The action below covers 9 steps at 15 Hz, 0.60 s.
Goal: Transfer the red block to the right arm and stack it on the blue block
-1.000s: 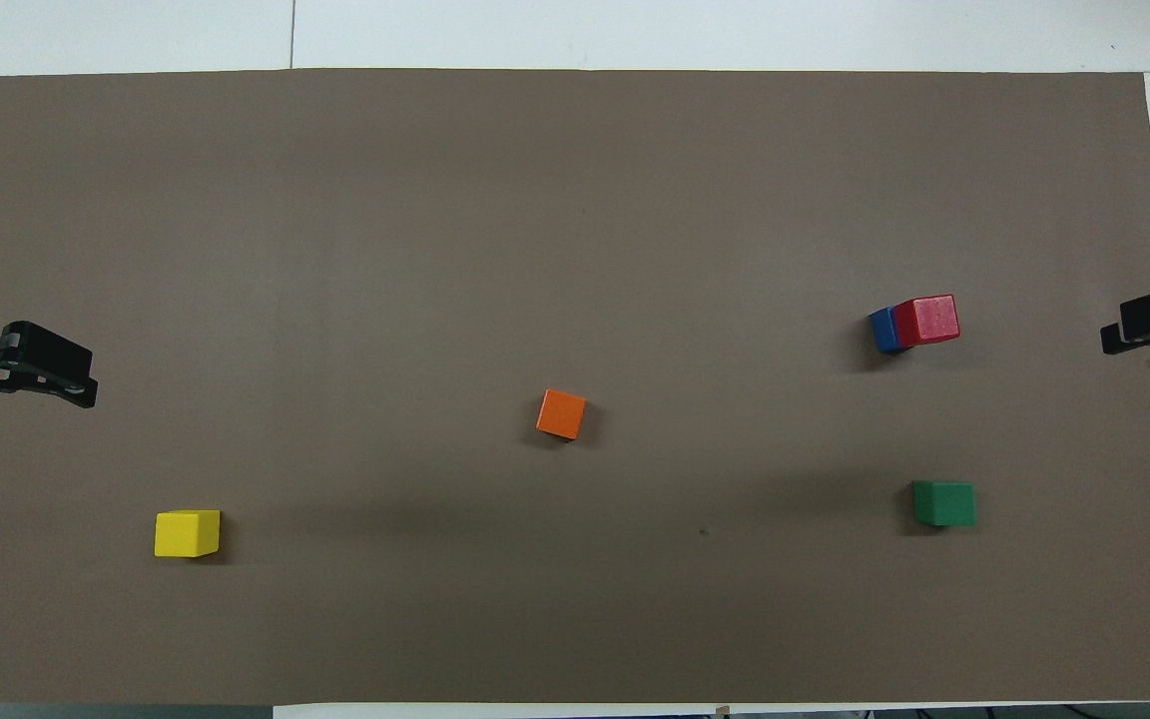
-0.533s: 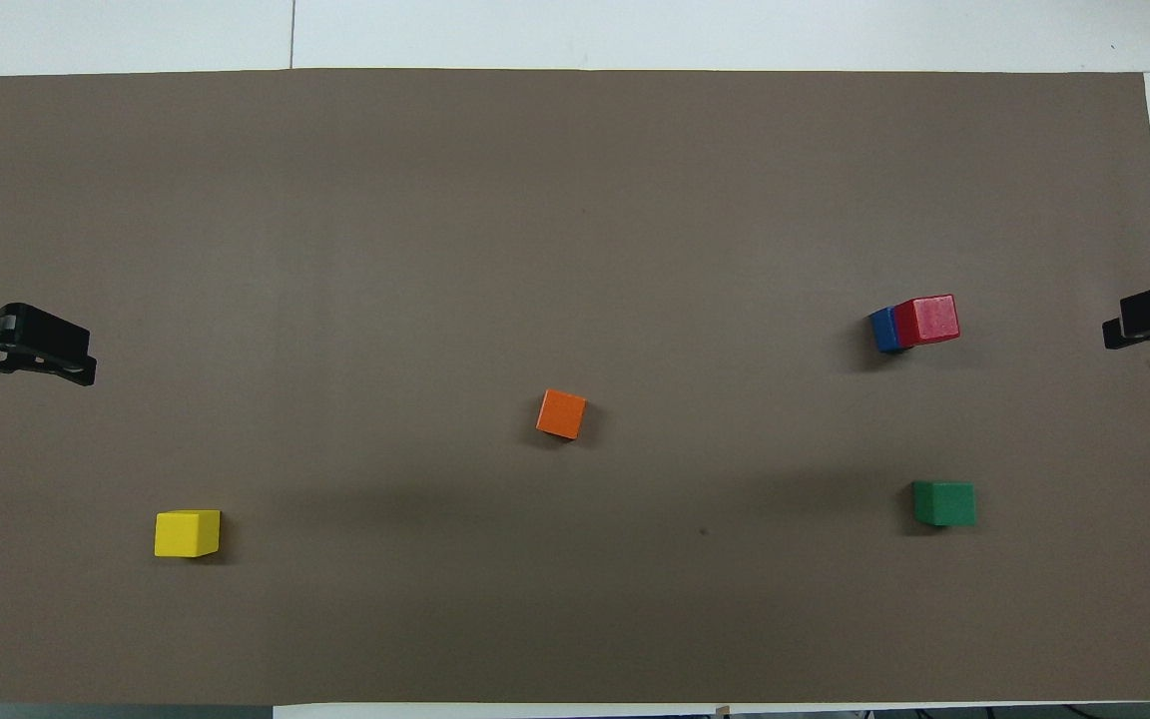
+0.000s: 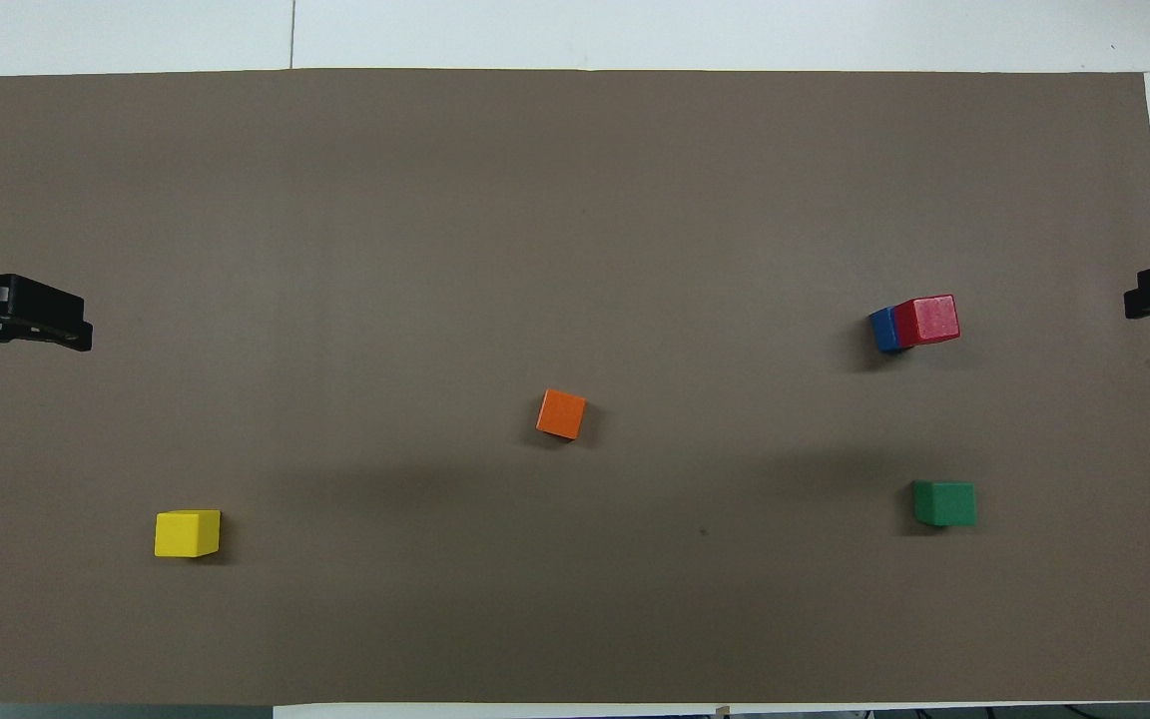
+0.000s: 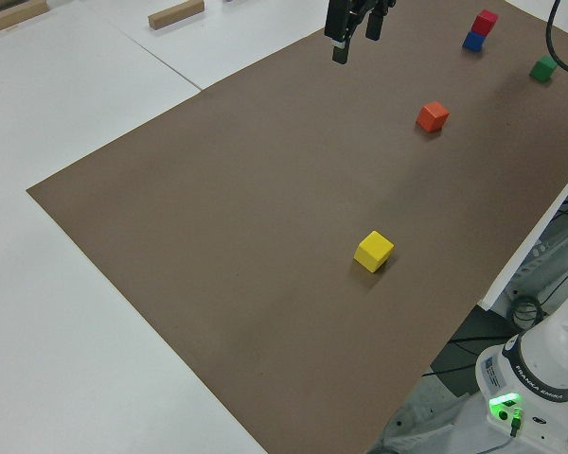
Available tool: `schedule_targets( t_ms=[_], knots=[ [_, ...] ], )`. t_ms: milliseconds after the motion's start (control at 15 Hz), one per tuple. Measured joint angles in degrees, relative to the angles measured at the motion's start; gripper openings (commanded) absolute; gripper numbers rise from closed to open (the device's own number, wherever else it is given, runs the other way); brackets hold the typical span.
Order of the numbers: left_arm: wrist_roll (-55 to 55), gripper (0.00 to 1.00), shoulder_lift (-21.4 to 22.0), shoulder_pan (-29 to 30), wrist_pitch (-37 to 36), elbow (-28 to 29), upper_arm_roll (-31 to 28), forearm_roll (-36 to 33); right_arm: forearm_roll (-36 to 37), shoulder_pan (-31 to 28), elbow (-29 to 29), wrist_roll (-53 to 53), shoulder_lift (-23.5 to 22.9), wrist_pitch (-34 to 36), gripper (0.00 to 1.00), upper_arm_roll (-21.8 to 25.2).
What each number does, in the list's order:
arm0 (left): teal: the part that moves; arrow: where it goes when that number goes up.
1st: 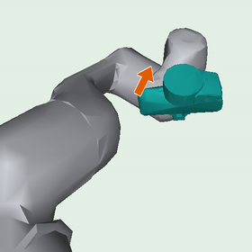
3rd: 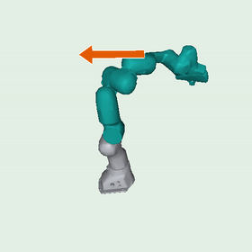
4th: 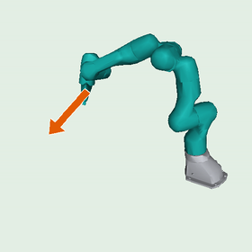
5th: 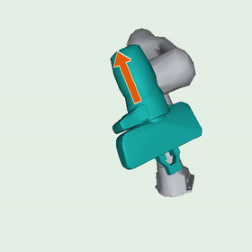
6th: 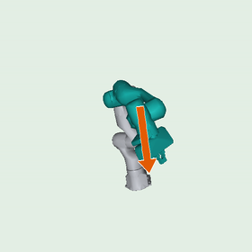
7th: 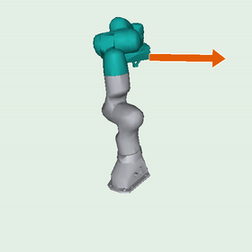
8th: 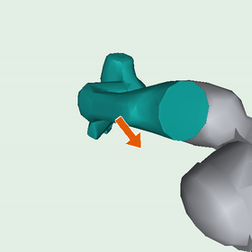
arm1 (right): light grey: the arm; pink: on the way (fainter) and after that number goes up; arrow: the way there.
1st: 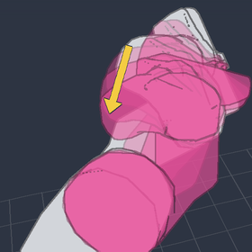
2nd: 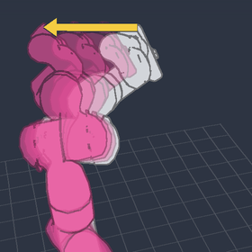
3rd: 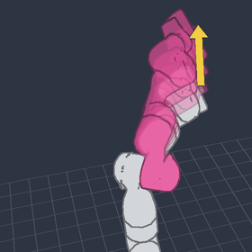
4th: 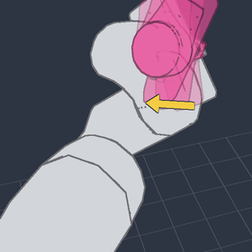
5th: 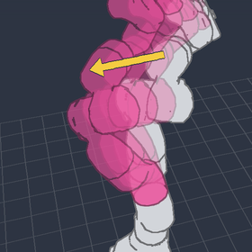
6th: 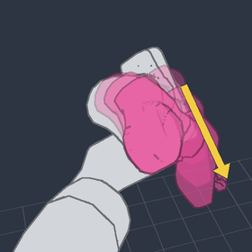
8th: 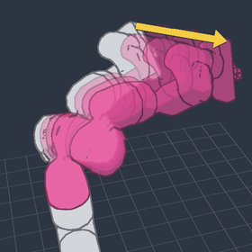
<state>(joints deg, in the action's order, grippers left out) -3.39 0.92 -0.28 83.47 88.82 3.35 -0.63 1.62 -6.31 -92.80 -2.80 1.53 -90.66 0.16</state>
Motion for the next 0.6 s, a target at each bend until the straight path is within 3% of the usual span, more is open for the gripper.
schedule_targets(
  t_ms=[600],
  knots=[
    [0.1,1.0,0.0,0.0,1.6,0.1,0.7,0.0,0.0,0.0,-0.3,-3.7,0.0,0.3,1.0,-0.3]
  ],
)
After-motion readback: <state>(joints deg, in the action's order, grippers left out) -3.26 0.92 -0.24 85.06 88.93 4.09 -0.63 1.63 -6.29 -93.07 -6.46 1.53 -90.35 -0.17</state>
